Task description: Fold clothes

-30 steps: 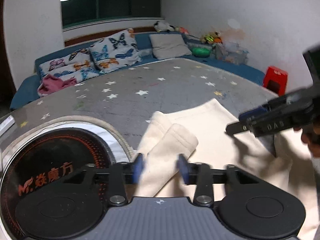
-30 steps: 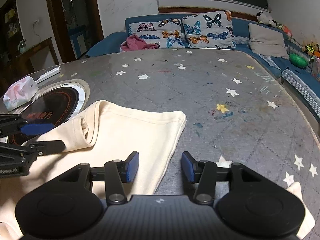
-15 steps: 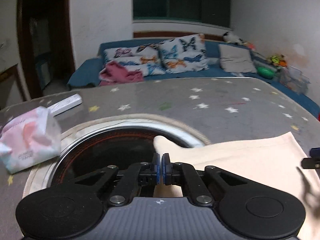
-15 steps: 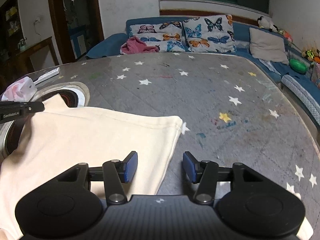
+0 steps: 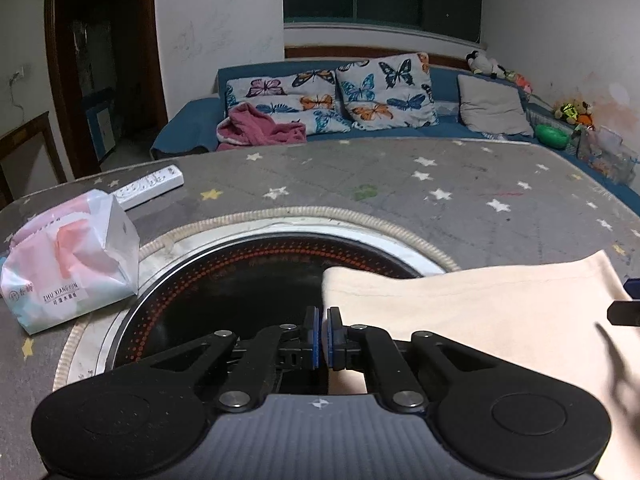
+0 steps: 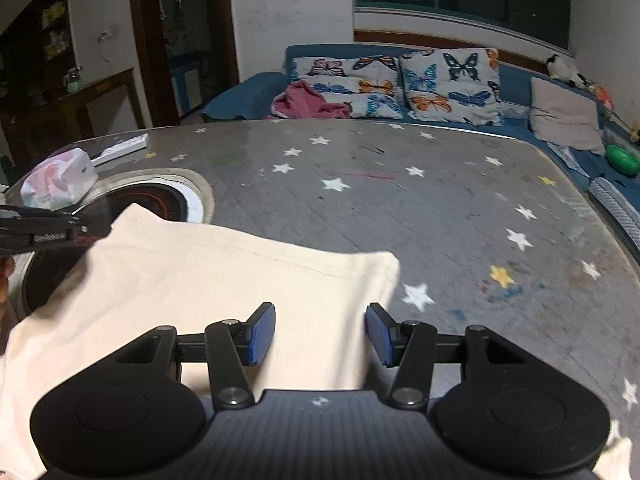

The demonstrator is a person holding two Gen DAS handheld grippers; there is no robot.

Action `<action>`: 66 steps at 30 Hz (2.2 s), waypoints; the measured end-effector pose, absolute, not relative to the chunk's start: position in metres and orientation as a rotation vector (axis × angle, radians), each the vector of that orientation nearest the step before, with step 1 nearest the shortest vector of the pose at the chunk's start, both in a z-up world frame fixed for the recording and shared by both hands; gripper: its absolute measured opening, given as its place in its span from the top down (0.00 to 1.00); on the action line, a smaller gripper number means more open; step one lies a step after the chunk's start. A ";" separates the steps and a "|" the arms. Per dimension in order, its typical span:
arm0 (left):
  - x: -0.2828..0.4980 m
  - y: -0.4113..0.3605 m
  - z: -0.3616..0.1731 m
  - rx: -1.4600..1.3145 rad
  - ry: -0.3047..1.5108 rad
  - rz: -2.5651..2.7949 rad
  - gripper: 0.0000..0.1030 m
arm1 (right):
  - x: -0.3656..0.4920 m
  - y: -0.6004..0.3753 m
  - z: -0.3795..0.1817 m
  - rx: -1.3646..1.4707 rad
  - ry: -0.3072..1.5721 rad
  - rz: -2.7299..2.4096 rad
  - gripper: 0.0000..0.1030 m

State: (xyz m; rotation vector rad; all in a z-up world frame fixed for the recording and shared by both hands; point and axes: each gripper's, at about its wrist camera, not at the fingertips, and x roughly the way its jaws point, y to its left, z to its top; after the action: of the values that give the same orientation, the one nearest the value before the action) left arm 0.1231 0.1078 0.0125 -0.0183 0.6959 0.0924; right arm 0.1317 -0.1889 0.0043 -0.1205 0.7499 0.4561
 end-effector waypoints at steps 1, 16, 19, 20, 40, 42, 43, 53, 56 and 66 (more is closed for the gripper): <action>0.124 0.109 0.010 -0.020 0.701 0.094 0.95 | 0.134 -0.187 0.003 -0.119 0.754 0.463 0.50; 0.087 0.098 0.025 -0.003 0.690 0.027 0.92 | 0.113 -0.177 0.015 -0.212 0.736 0.508 0.43; 0.068 0.087 0.029 0.005 0.689 -0.027 0.86 | 0.093 -0.169 0.016 -0.243 0.735 0.562 0.38; 0.061 0.082 0.030 0.009 0.691 -0.049 0.86 | 0.085 -0.166 0.016 -0.252 0.737 0.583 0.36; -0.091 0.014 0.014 0.186 0.639 -0.276 0.60 | -0.050 -0.175 0.008 -0.435 0.717 0.759 0.19; -0.099 0.010 0.013 0.205 0.622 -0.291 0.60 | -0.051 -0.190 0.009 -0.400 0.727 0.726 0.19; -0.101 0.009 0.012 0.203 0.624 -0.305 0.60 | -0.050 -0.200 0.010 -0.376 0.733 0.702 0.19; -0.118 -0.005 0.028 0.246 0.553 -0.390 0.60 | -0.023 -0.302 0.018 -0.112 0.747 0.356 0.21; -0.116 -0.016 0.030 0.243 0.542 -0.445 0.60 | -0.011 -0.328 0.014 -0.075 0.734 0.197 0.28; -0.117 -0.039 0.017 0.272 0.595 -0.528 0.62 | 0.018 -0.370 0.000 -0.019 0.704 -0.021 0.67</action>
State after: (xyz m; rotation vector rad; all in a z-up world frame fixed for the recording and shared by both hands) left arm -0.1173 -0.0385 0.0169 0.2715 0.5950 -0.5280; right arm 0.0177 -0.3699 0.0005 -0.0190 0.7044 -0.0205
